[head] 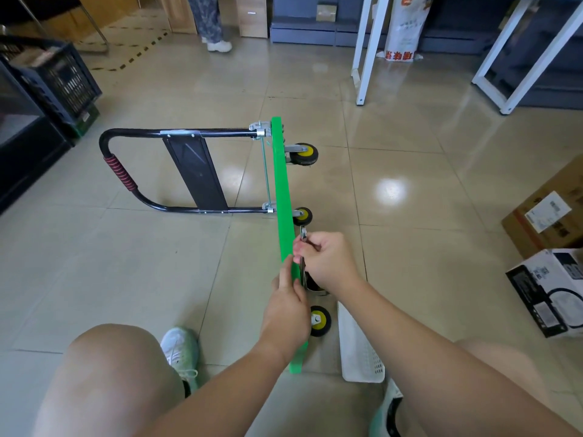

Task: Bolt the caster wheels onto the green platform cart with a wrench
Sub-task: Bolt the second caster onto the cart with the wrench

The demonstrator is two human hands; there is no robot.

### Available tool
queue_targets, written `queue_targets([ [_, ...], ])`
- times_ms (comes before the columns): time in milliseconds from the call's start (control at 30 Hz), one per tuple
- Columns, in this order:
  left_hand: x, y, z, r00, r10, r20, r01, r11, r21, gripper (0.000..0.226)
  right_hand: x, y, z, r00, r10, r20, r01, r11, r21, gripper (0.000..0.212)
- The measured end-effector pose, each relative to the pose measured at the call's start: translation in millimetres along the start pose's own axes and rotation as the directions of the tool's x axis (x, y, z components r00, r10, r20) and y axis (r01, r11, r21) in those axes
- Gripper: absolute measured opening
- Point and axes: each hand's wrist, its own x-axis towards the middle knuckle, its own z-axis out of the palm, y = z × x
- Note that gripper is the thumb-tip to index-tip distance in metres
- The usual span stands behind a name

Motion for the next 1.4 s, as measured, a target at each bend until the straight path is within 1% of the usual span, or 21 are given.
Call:
queue_targets([
  [100, 0.1, 1.6, -3.3, 1.0, 0.004, 0.022, -0.004, 1.0, 0.003, 0.054, 2.3, -1.6, -2.9, 1.0, 0.008, 0.004, -0.007, 0.999, -0.046, 0.02],
  [167, -1.4, 2.2, -5.3, 1.0, 0.008, 0.026, -0.007, 1.0, -0.003, 0.053, 2.3, -6.4, -8.1, 1.0, -0.022, 0.013, 0.023, 0.987, -0.156, 0.016],
  [200, -2.8, 3.4, -6.5, 1.0, 0.009, 0.02, -0.009, 1.0, -0.01, 0.053, 2.1, -11.3, -11.2, 0.999, -0.03, 0.039, 0.039, 0.967, -0.251, 0.016],
  [233, -3.7, 5.3, -8.3, 1.0, 0.014, 0.018, -0.014, 1.0, -0.018, 0.053, 2.3, -17.9, -14.7, 0.997, -0.038, 0.064, 0.059, 0.928, -0.367, 0.017],
  [300, -5.2, 7.5, -9.6, 0.999, 0.026, 0.042, -0.026, 1.0, -0.01, 0.052, 4.3, -30.8, -21.0, 0.996, -0.037, 0.08, 0.077, 0.804, -0.589, 0.023],
  [367, -7.2, 6.1, -9.6, 0.998, 0.034, 0.053, -0.034, 0.999, 0.006, 0.052, 3.8, -39.2, -24.4, 0.998, -0.003, 0.056, 0.043, 0.685, -0.727, 0.031],
  [400, -6.7, 6.1, -10.0, 0.999, 0.032, 0.037, -0.033, 0.999, 0.016, 0.051, 2.8, -42.6, -25.5, 0.999, 0.018, 0.042, 0.02, 0.654, -0.757, 0.034],
  [433, -5.2, 4.0, -10.6, 0.999, 0.031, 0.022, -0.031, 0.999, 0.017, 0.049, 1.2, -45.2, -26.7, 0.998, 0.052, 0.034, -0.009, 0.661, -0.751, 0.034],
  [467, -4.8, 3.1, -11.2, 1.0, 0.022, 0.02, -0.022, 1.0, 0.011, 0.048, -0.3, -46.1, -28.2, 0.995, 0.1, 0.017, -0.06, 0.718, -0.694, 0.03],
  [533, -4.6, -0.2, -11.2, 0.998, 0.029, 0.056, -0.029, 1.0, -0.011, 0.046, -3.5, -45.6, -35.8, 0.972, 0.231, -0.04, -0.22, 0.836, -0.503, 0.017],
  [600, -5.2, 1.9, -13.3, 0.998, 0.042, 0.049, -0.043, 0.999, 0.002, 0.05, -6.8, -35.7, -49.9, 0.93, 0.358, -0.08, -0.363, 0.87, -0.334, 0.012],
  [667, -6.2, 5.4, -15.1, 0.999, 0.035, 0.033, -0.036, 0.999, 0.029, 0.053, -14.5, -15.1, -69.2, 0.875, 0.481, -0.059, -0.483, 0.857, -0.18, 0.019],
  [767, -6.3, 8.7, -17.0, 0.999, 0.018, 0.03, -0.017, 1.0, -0.014, 0.052, -38.3, 23.8, -90.3, 0.771, 0.631, 0.091, -0.635, 0.773, 0.017, 0.021],
  [833, -6.7, 10.0, -18.9, 0.999, 0.014, 0.031, -0.013, 0.999, -0.035, 0.052, -56.3, 53.0, -93.4, 0.699, 0.681, 0.221, -0.712, 0.69, 0.126, 0.02],
  [900, -7.6, 10.7, -20.6, 0.999, 0.018, 0.049, -0.015, 0.999, -0.045, 0.052, -72.0, 79.4, -88.9, 0.657, 0.684, 0.317, -0.752, 0.624, 0.211, 0.022],
  [967, -7.4, 12.3, -21.7, 0.998, 0.025, 0.057, -0.023, 0.999, -0.039, 0.052, -81.5, 98.3, -81.4, 0.646, 0.663, 0.378, -0.761, 0.603, 0.24, 0.024],
  [1033, -5.1, 9.3, -20.8, 0.998, 0.027, 0.054, -0.026, 0.999, -0.02, 0.052, -84.8, 108.4, -76.2, 0.647, 0.638, 0.417, -0.752, 0.624, 0.211, 0.025],
  [1200, 1.1, 0.4, -18.5, 0.996, 0.043, 0.074, -0.045, 0.999, 0.029, 0.052, -75.2, 123.6, -62.8, 0.676, 0.578, 0.457, -0.638, 0.769, -0.03, 0.015],
  [1233, 1.4, 0.3, -18.7, 0.997, 0.047, 0.068, -0.05, 0.998, 0.045, 0.052, -73.6, 127.2, -59.3, 0.695, 0.55, 0.463, -0.591, 0.804, -0.068, 0.013],
  [1300, 3.1, -1.3, -19.1, 0.996, 0.057, 0.062, -0.061, 0.996, 0.061, 0.052, -70.1, 138.6, -52.5, 0.763, 0.471, 0.443, -0.475, 0.873, -0.109, 0.017],
  [1400, 3.5, -1.7, -18.9, 0.995, 0.036, 0.092, -0.044, 0.995, 0.088, 0.052, -72.1, 163.6, -45.0, 0.901, 0.289, 0.323, -0.253, 0.956, -0.149, 0.018],
])
